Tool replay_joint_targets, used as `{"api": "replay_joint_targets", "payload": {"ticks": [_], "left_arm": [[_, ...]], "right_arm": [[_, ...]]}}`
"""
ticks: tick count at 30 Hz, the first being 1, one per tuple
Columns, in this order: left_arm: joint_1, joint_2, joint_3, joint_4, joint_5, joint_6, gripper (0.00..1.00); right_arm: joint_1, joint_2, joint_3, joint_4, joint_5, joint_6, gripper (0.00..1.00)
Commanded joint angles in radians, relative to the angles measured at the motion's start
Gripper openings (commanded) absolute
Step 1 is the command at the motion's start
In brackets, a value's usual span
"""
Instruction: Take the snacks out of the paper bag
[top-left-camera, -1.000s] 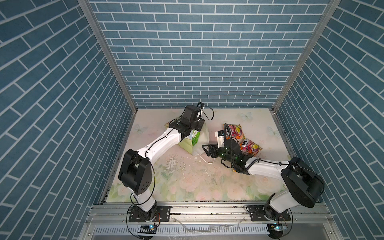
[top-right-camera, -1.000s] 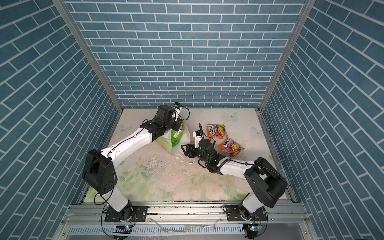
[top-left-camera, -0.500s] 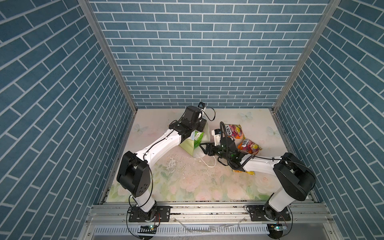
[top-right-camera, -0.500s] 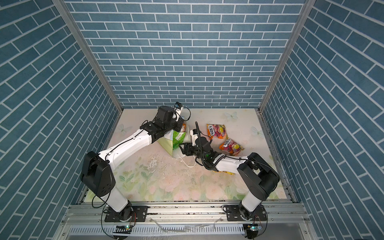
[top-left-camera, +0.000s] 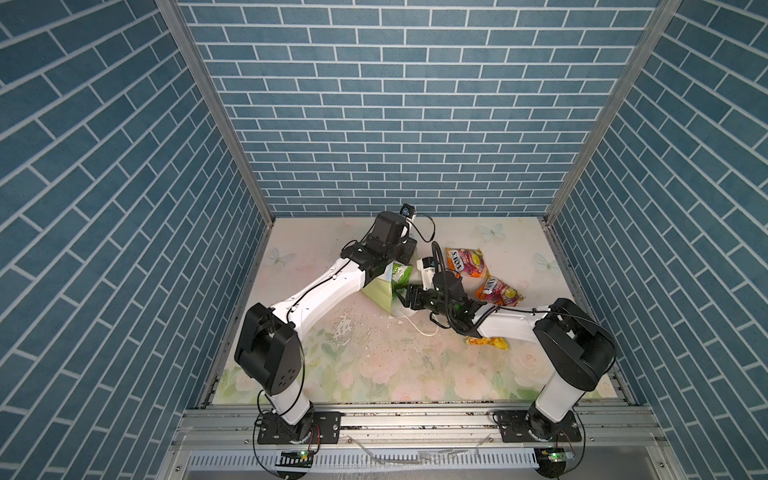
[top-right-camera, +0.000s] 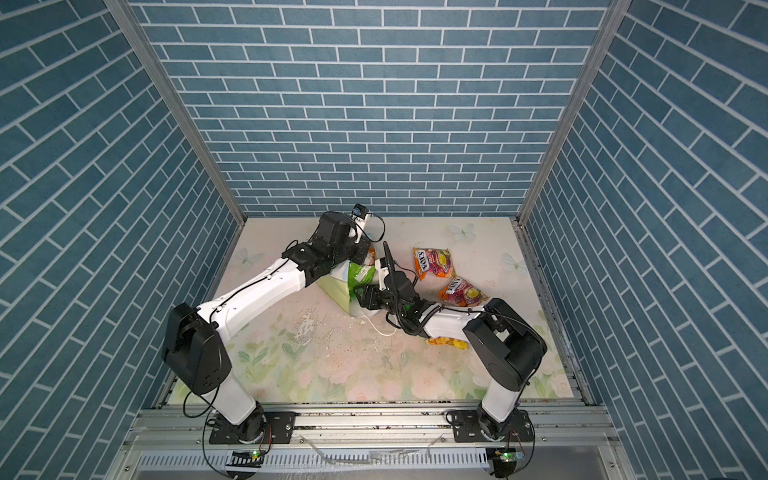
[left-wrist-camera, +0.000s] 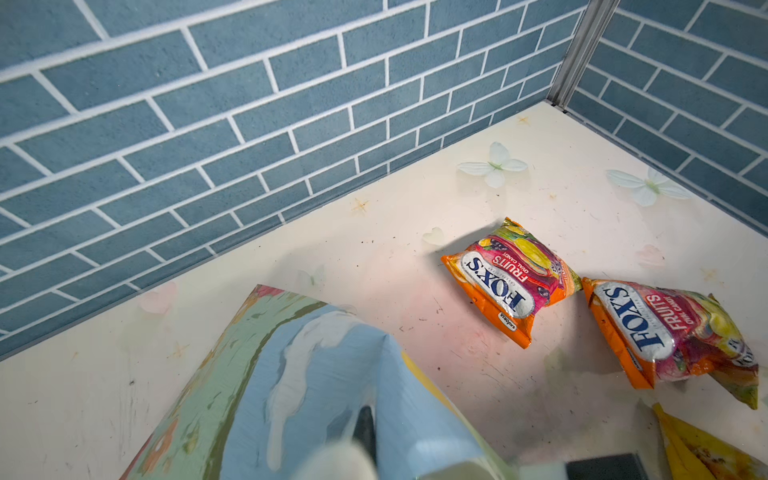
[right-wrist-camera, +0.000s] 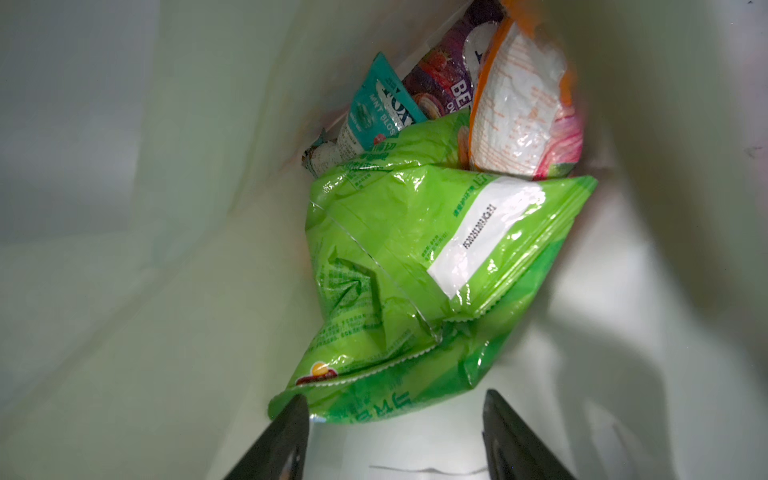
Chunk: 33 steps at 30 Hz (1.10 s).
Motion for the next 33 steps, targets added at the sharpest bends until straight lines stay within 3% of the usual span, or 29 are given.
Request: {"api": "replay_joint_targets", "payload": {"ticks": [1, 33], "left_arm": [[-0.011, 0.0, 0.048, 0.029, -0.008, -0.032, 0.0], [-0.043, 0.013, 0.076, 0.045, 0.037, -0.091, 0.0]], "right_arm": [[0.005, 0.022, 0.017, 0.014, 0.009, 0.023, 0.71], [0.004, 0.136, 0.132, -0.159, 0.064, 0.052, 0.73]]}}
